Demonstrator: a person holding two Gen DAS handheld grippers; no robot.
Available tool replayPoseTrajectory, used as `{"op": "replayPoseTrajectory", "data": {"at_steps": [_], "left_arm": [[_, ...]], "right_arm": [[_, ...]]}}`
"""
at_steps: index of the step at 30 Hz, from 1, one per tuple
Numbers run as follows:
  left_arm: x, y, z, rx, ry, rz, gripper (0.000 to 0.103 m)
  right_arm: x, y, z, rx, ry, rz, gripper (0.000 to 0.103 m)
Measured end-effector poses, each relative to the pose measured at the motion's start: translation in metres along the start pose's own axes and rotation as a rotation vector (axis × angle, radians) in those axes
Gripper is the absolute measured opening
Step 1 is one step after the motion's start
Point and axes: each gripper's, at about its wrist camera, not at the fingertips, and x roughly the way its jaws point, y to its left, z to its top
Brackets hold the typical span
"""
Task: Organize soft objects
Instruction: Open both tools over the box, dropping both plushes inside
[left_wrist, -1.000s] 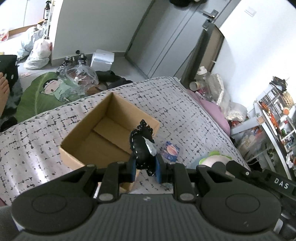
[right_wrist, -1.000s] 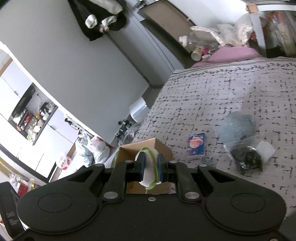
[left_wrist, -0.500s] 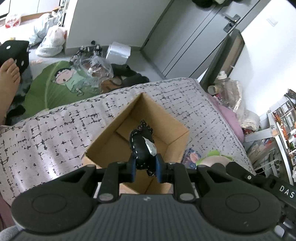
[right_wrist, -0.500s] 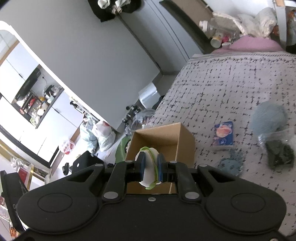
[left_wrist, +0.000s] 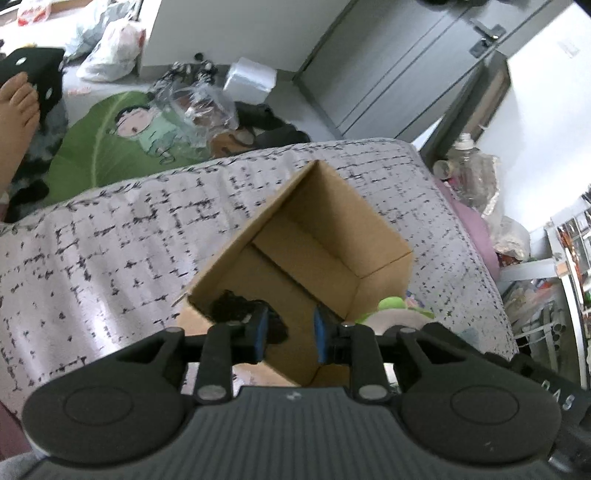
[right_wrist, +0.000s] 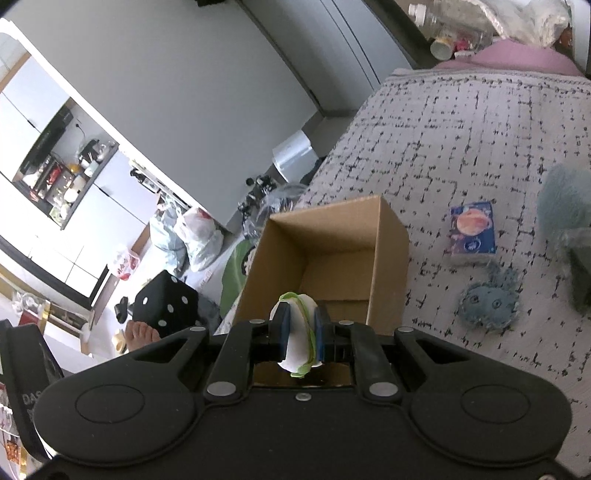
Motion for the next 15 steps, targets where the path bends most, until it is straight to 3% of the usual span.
{"op": "replayPoseTrajectory", "data": {"at_steps": [5, 7, 14, 15], "left_arm": [[-0.008, 0.004, 0.001, -0.010, -0.003, 0.013, 0.033], [-0.013, 0.004, 0.000, -0.002, -0.012, 0.019, 0.039], [-0.028, -0.004, -0.001, 0.048, -0.036, 0.048, 0.058], [-0.029, -0.007, -0.002, 0.053, -0.035, 0.053, 0.064]], "right_arm": [[0.006, 0.001, -0.003, 0.011, 0.014, -0.002, 0.015], [0.008, 0.001, -0.003, 0.017, 0.019, -0.003, 0.027], [-0.007, -0.007, -0.001, 0.047, 0.001, -0.002, 0.038], [-0.010, -0.009, -0.001, 0.048, -0.002, -0.004, 0.040]]}}
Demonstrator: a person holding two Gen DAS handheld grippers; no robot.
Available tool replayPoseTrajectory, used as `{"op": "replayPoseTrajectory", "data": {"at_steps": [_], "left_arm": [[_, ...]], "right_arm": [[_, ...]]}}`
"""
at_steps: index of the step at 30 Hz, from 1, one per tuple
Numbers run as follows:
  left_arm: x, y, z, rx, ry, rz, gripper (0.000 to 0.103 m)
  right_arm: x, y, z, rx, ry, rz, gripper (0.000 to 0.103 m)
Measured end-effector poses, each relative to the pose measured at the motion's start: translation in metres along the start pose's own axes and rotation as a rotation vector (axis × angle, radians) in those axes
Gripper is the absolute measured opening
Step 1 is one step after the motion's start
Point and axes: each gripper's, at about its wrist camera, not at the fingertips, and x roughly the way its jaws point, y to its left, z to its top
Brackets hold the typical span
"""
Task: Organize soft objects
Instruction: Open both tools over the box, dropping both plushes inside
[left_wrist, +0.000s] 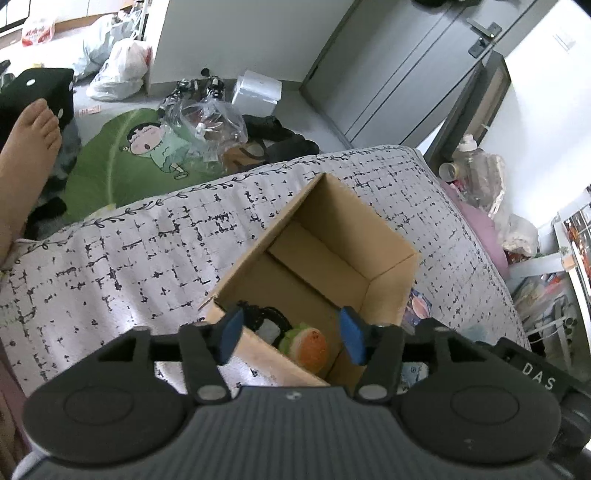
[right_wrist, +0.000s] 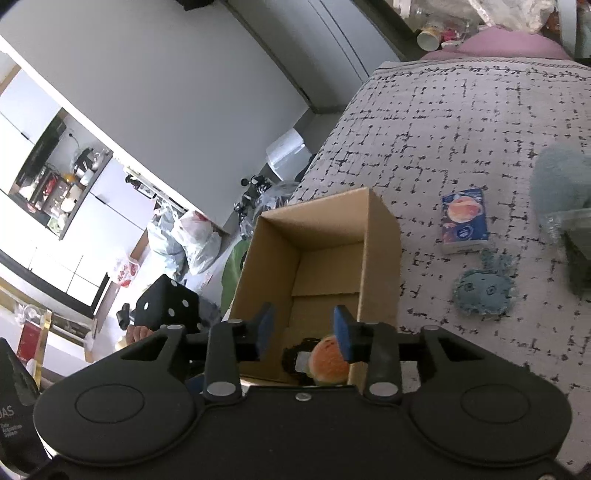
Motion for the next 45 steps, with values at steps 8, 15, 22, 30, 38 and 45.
{"op": "replayPoseTrajectory", "data": {"at_steps": [8, 15, 22, 30, 38, 45], "left_arm": [[-0.012, -0.021, -0.007, 0.047, -0.017, 0.022, 0.075], [-0.021, -0.043, -0.019, 0.101, -0.042, 0.064, 0.079], [-0.031, -0.065, -0.030, 0.153, -0.067, 0.081, 0.092], [-0.041, -0.092, -0.046, 0.220, -0.087, 0.094, 0.097], [-0.046, -0.120, -0.061, 0.281, -0.091, 0.089, 0.097], [-0.049, -0.141, -0.074, 0.326, -0.091, 0.101, 0.097]], "right_arm": [[-0.028, -0.018, 0.002, -0.014, -0.023, -0.034, 0.052], [-0.054, -0.032, 0.006, -0.060, -0.050, -0.059, 0.063], [-0.080, -0.044, 0.009, -0.106, -0.083, -0.065, 0.090], [-0.105, -0.061, 0.013, -0.140, -0.094, -0.068, 0.096], [-0.132, -0.082, 0.017, -0.159, -0.121, -0.089, 0.099], [-0.147, -0.109, 0.026, -0.126, -0.133, -0.096, 0.099]]}}
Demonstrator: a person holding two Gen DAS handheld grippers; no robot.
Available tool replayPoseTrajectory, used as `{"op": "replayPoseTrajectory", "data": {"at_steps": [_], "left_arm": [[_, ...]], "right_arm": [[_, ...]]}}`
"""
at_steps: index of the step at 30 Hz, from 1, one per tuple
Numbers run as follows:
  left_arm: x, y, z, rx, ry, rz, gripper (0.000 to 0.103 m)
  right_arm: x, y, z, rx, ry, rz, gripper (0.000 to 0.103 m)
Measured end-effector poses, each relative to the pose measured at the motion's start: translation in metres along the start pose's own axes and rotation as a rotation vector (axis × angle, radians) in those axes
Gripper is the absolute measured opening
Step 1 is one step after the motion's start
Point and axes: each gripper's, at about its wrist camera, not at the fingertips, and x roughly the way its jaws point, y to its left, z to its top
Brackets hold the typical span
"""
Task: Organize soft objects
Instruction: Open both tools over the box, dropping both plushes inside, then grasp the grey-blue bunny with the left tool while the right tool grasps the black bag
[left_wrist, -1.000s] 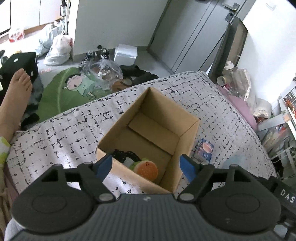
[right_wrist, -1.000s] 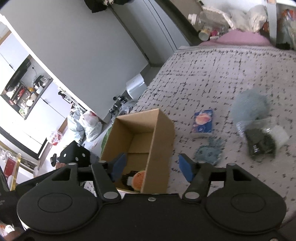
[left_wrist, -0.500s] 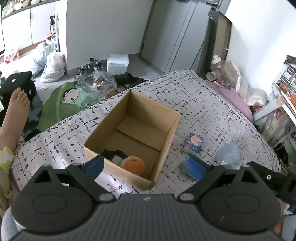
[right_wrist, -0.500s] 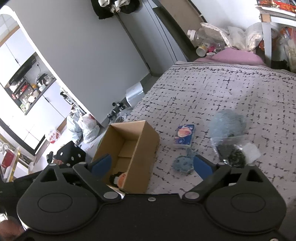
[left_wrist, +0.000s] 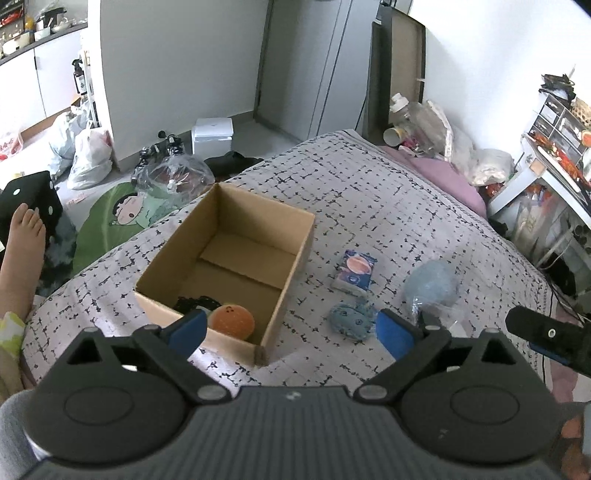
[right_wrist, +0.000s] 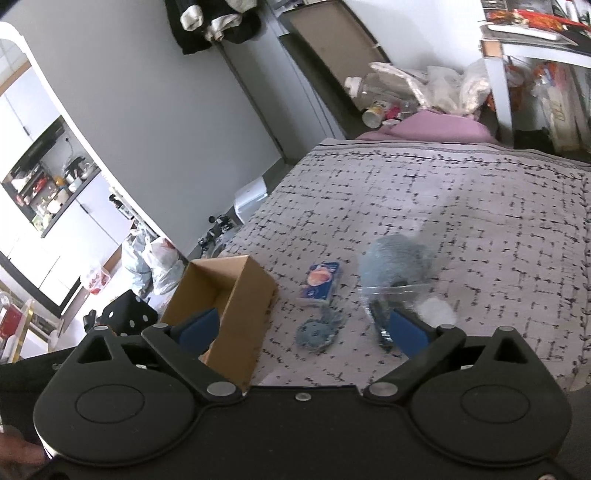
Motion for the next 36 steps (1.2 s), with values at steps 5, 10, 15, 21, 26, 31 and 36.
{"op": "replayPoseTrajectory", "data": {"at_steps": [5, 10, 15, 21, 26, 31, 36], "left_arm": [[0.002, -0.012, -0.001, 0.006, 0.003, -0.004, 0.097], [0.009, -0.025, -0.002, 0.010, 0.011, -0.018, 0.097], [0.017, -0.034, -0.003, 0.004, 0.018, -0.031, 0.097], [0.030, -0.039, -0.004, 0.001, 0.022, -0.035, 0.097], [0.047, -0.044, -0.006, 0.006, 0.039, -0.045, 0.096], [0.064, -0.053, -0.009, 0.024, 0.053, -0.059, 0.094], [0.084, -0.057, -0.011, 0.020, 0.073, -0.060, 0.091]], "right_arm": [[-0.006, -0.021, 0.005, 0.033, -0.014, -0.011, 0.099], [-0.007, -0.047, 0.007, 0.097, -0.019, -0.018, 0.099], [-0.002, -0.065, 0.006, 0.145, -0.015, -0.021, 0.099], [0.017, -0.080, -0.001, 0.192, 0.010, -0.027, 0.095], [0.032, -0.085, -0.005, 0.211, 0.033, 0.000, 0.091], [0.052, -0.084, -0.008, 0.198, 0.061, -0.025, 0.081], [0.073, -0.085, -0.009, 0.184, 0.085, -0.043, 0.077]]}}
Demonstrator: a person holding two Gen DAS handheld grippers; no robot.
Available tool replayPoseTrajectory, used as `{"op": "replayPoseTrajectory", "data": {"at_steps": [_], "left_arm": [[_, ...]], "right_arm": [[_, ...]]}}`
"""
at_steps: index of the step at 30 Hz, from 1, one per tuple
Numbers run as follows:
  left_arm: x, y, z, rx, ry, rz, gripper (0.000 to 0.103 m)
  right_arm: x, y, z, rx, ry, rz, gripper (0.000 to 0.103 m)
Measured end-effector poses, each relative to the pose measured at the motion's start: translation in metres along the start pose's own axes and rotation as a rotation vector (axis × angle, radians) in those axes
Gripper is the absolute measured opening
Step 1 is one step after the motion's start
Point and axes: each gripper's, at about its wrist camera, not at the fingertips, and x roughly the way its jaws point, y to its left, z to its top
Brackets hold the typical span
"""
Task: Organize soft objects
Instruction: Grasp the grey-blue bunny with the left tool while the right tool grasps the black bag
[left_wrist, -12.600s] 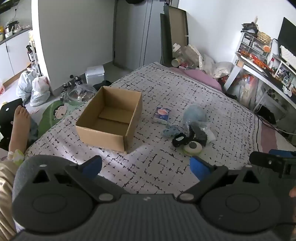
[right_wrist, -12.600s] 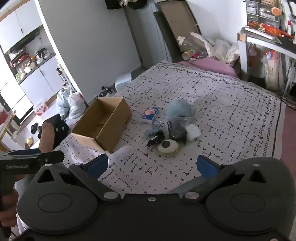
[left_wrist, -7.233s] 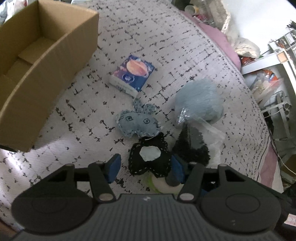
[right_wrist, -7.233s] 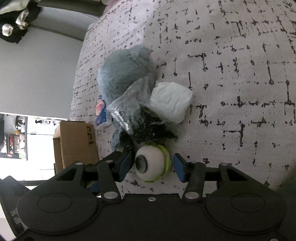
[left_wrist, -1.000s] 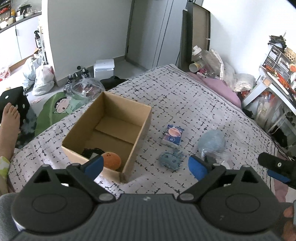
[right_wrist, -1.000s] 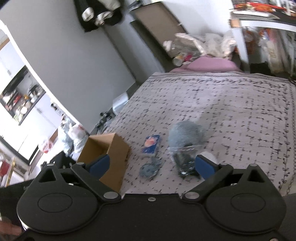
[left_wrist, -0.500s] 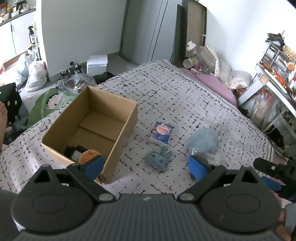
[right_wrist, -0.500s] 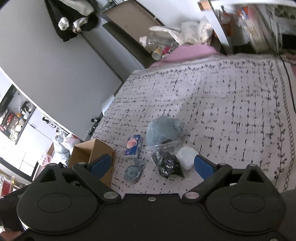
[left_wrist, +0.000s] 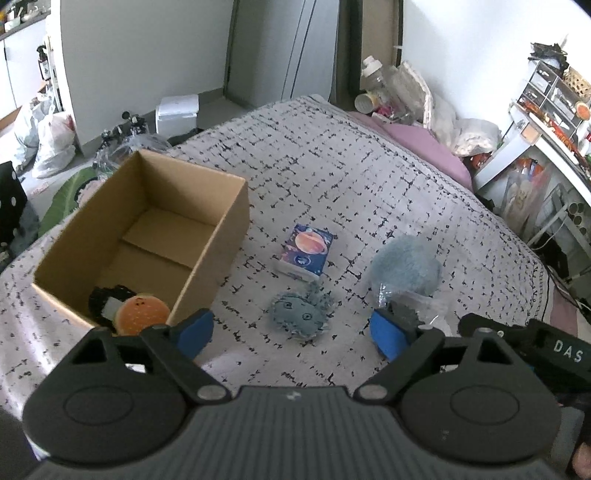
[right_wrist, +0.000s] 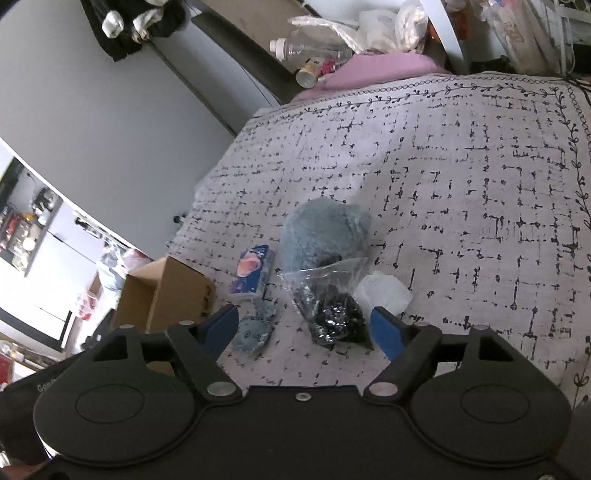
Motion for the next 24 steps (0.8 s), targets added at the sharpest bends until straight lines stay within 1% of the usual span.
{"op": "replayPoseTrajectory", "data": {"at_steps": [2, 6, 7, 10, 24], "left_arm": [[0.009, 0.001, 0.001, -0.009, 0.012, 0.003, 0.090], [0.029, 0.000, 0.002, -0.012, 0.034, 0.002, 0.089], [0.034, 0.000, 0.002, -0.012, 0.044, 0.001, 0.087], [0.050, -0.002, 0.001, -0.014, 0.072, -0.004, 0.084], [0.108, -0.001, 0.003, -0.007, 0.148, -0.008, 0.081]], "right_arm": [[0.008, 0.002, 0.000, -0.019, 0.007, -0.016, 0.076], [0.025, 0.005, -0.001, -0.049, 0.038, -0.033, 0.065], [0.028, 0.005, -0.001, -0.052, 0.044, -0.038, 0.063], [0.037, 0.004, 0.000, -0.058, 0.053, -0.054, 0.063], [0.066, 0.000, 0.005, -0.072, 0.093, -0.070, 0.060]]}}
